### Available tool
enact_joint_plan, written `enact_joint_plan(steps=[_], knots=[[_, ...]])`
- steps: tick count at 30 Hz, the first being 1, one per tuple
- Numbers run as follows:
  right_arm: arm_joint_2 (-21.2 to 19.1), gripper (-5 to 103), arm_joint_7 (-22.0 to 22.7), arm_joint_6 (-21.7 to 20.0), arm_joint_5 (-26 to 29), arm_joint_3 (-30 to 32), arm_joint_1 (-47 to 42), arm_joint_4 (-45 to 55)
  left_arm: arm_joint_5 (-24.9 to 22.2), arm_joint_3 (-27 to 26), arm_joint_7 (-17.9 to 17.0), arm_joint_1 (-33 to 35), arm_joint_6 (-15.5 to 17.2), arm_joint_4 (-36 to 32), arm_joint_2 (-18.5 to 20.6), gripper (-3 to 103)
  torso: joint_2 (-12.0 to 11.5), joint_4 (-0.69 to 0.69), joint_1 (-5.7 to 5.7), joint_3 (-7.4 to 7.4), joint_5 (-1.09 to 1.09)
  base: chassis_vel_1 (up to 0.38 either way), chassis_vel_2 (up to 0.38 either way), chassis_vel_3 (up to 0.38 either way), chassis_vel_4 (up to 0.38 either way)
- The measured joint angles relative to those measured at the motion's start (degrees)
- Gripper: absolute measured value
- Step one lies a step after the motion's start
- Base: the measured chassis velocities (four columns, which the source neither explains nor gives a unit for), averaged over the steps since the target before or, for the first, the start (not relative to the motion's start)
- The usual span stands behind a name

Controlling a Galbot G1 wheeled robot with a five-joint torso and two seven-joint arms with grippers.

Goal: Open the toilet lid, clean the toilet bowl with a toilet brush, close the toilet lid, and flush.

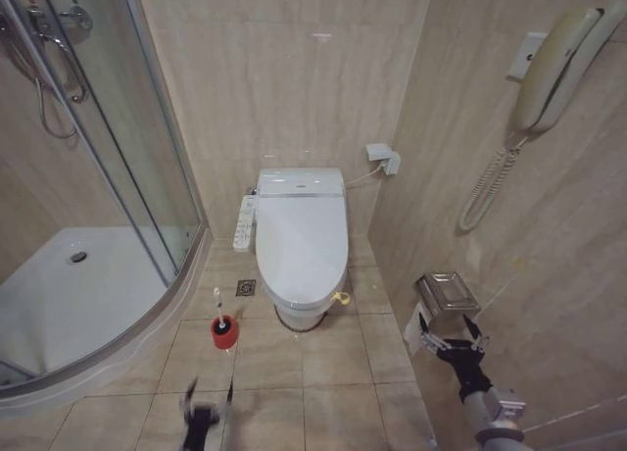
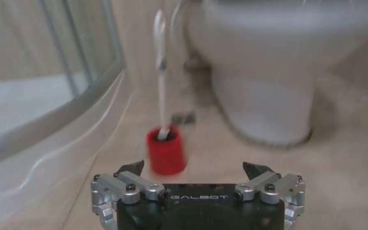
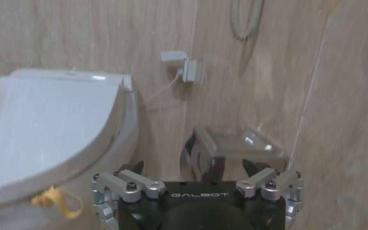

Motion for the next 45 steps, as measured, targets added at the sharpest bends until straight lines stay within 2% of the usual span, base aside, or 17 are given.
enact_joint_plan(steps=[1, 3, 5, 6, 7, 8, 11, 12, 15, 16, 20, 21, 24, 29, 45], knots=[[0.02, 100, 0.02, 0.73, -0.38, -0.04, 0.32, -1.41, 1.81, -1.30, -1.03, 1.42, -0.92, -0.10, -0.08, 100, 0.01, -0.04, -0.01, -0.02, 0.00, 0.000, 0.020, 0.051, -0.006], [0.03, 100, 0.02, 1.55, -0.82, -0.08, 0.63, -3.04, 2.06, -3.03, -1.51, 3.90, -0.37, -1.85, -0.02, 100, 0.01, -0.03, -0.02, -0.02, 0.03, 0.013, 0.020, 0.051, -0.008], [0.07, 100, 0.01, 3.52, -1.89, -0.21, 1.47, -7.11, 1.05, -6.33, -1.69, 11.37, 1.92, -13.24, 0.38, 100, 0.01, 0.11, -0.02, 0.00, 0.04, 0.000, 0.000, 0.000, 0.000], [0.09, 100, 0.00, 4.32, -2.32, -0.29, 1.86, -8.70, 0.63, -7.61, -1.68, 13.02, 2.29, -18.99, 0.58, 100, 0.01, 0.05, -0.03, -0.02, 0.06, 0.037, 0.003, 0.016, 0.069], [0.09, 100, 0.00, 4.32, -2.32, -0.29, 1.86, -8.70, 0.63, -7.61, -1.68, 13.02, 2.29, -18.99, 0.58, 100, 0.01, 0.05, -0.03, -0.02, 0.06, 0.037, 0.003, 0.016, 0.069], [0.12, 100, -0.03, 5.27, -2.81, -0.38, 2.22, -10.66, 0.12, -9.22, -1.63, 14.35, 2.50, -24.70, 0.78, 100, 0.03, -0.06, -0.04, -0.04, 0.08, 0.037, -0.001, 0.020, 0.069], [0.15, 100, -0.02, 7.64, -4.10, -0.49, 3.22, -15.49, -0.79, -11.71, -0.98, 16.49, 2.75, -33.88, 0.71, 100, 0.02, -0.05, -0.03, -0.02, 0.05, 0.000, 0.000, 0.000, 0.000], [0.15, 100, -0.02, 7.64, -4.10, -0.49, 3.22, -15.49, -0.79, -11.71, -0.98, 16.49, 2.75, -33.88, 0.71, 100, 0.02, -0.05, -0.03, -0.02, 0.05, 0.000, 0.000, 0.000, 0.000], [0.20, 100, -0.02, 10.31, -5.52, -0.69, 4.38, -20.91, -2.65, -11.89, -0.13, 18.43, 4.03, -42.35, 0.56, 100, 0.02, -0.02, -0.02, -0.01, 0.06, 0.000, 0.000, 0.000, 0.000], [0.20, 100, -0.02, 10.31, -5.52, -0.69, 4.38, -20.91, -2.65, -11.89, -0.13, 18.43, 4.03, -42.35, 0.56, 100, 0.02, -0.02, -0.02, -0.01, 0.06, 0.000, 0.000, 0.000, 0.000], [0.27, 100, -0.05, 13.45, -7.23, -0.91, 5.74, -27.33, -4.17, -11.04, 0.46, 19.85, 5.75, -50.59, 0.13, 100, 0.02, -0.02, -0.02, -0.02, 0.06, 0.000, 0.000, 0.000, 0.000], [0.27, 100, -0.05, 13.45, -7.23, -0.91, 5.74, -27.33, -4.17, -11.04, 0.46, 19.85, 5.75, -50.59, 0.13, 100, 0.02, -0.02, -0.02, -0.02, 0.06, 0.000, 0.000, 0.000, 0.000], [0.32, 100, -0.06, 16.28, -8.73, -1.10, 6.93, -33.04, -4.88, -10.73, 0.47, 21.39, 7.93, -57.06, -0.27, 100, 0.02, -0.02, -0.02, -0.02, 0.05, 0.000, 0.000, 0.000, 0.000], [0.37, 100, -0.06, 19.51, -10.44, -1.31, 8.33, -39.61, -5.08, -10.67, 0.32, 22.90, 8.89, -60.39, -0.71, 100, 0.02, -0.02, -0.02, -0.02, 0.06, 0.000, 0.000, 0.000, 0.000], [0.56, 100, -0.10, 29.72, -15.92, -1.95, 12.72, -60.35, -4.54, -10.11, 0.95, 23.44, 8.38, -60.83, -1.24, 100, 0.01, -0.02, -0.02, -0.02, 0.04, 0.000, 0.000, 0.000, 0.000]])
